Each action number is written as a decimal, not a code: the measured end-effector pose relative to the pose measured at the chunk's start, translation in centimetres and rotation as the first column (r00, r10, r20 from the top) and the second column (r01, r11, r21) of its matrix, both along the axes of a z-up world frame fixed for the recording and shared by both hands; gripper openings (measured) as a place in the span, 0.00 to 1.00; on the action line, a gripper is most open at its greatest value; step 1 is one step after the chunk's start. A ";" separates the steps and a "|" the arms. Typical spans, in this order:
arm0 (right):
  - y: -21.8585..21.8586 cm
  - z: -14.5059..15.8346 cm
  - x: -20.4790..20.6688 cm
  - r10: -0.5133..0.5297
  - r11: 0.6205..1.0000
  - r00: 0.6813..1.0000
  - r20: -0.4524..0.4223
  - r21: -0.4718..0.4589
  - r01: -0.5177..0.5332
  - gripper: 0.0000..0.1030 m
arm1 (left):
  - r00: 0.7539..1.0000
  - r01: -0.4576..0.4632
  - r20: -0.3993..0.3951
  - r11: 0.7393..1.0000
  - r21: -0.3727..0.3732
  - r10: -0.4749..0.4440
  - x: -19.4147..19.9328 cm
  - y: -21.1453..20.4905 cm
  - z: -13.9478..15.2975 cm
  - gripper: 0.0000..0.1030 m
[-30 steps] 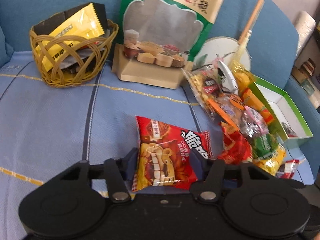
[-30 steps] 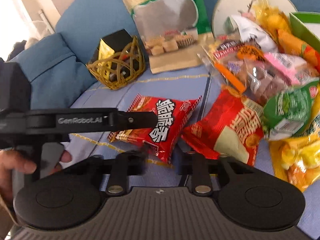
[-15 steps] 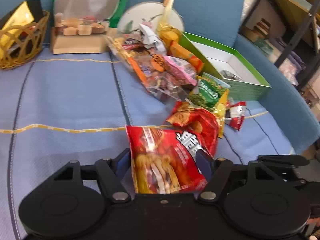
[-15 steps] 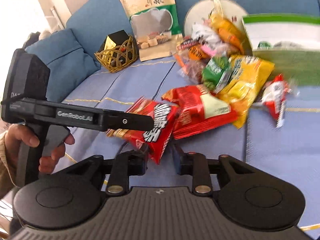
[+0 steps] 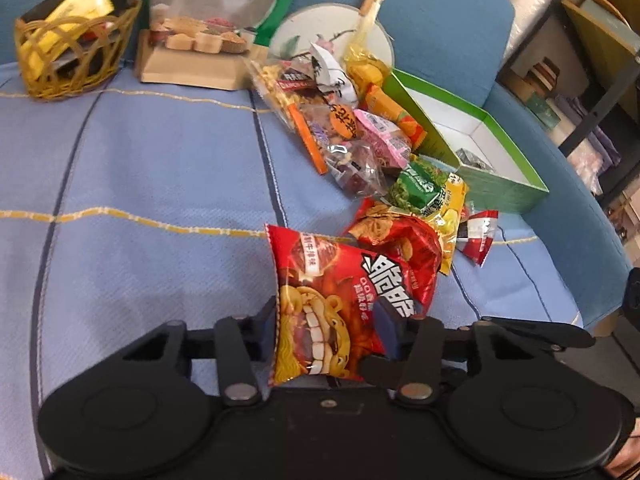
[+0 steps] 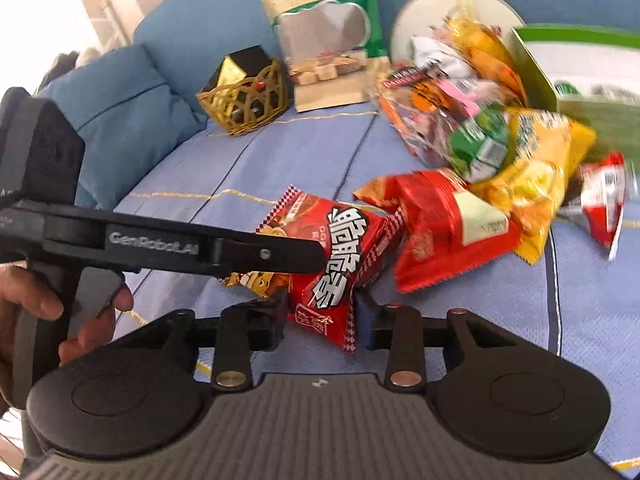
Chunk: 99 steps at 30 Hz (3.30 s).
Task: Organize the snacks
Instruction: 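Carry the red chip bag into the white box and release, then grasp the second red chip bag with the left tool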
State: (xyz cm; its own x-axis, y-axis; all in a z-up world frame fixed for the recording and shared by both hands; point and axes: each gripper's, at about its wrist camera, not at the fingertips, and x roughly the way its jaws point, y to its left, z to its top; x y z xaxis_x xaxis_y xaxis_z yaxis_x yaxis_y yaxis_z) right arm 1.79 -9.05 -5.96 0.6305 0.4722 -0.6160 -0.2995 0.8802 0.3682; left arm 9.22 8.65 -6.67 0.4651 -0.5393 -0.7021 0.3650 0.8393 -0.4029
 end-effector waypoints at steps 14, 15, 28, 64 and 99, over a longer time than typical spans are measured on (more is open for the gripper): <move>-5.6 7.4 -0.8 -0.134 0.991 0.951 0.277 0.009 0.137 0.57 | 0.967 0.077 0.248 0.993 -0.090 -0.053 0.9 -4.8 8.8 0.53; -6.5 7.6 -0.6 -0.155 0.987 0.946 0.286 0.006 0.160 0.57 | 0.964 0.091 0.259 0.992 -0.089 -0.065 1.4 -5.7 9.1 0.53; -16.3 4.0 3.9 -0.363 0.927 0.889 0.279 0.015 0.374 0.56 | 0.945 0.229 0.243 0.973 -0.018 -0.218 8.8 -19.2 7.0 0.54; -14.3 2.9 -0.4 -0.324 0.911 0.850 0.414 -0.105 0.398 1.00 | 0.959 0.023 0.280 0.998 0.051 -0.037 4.4 -14.9 7.0 1.00; -6.7 -2.0 -1.7 -0.172 0.985 0.983 0.071 -0.017 0.174 0.97 | 0.990 0.143 0.020 0.988 -0.056 -0.142 1.2 -7.2 0.8 1.00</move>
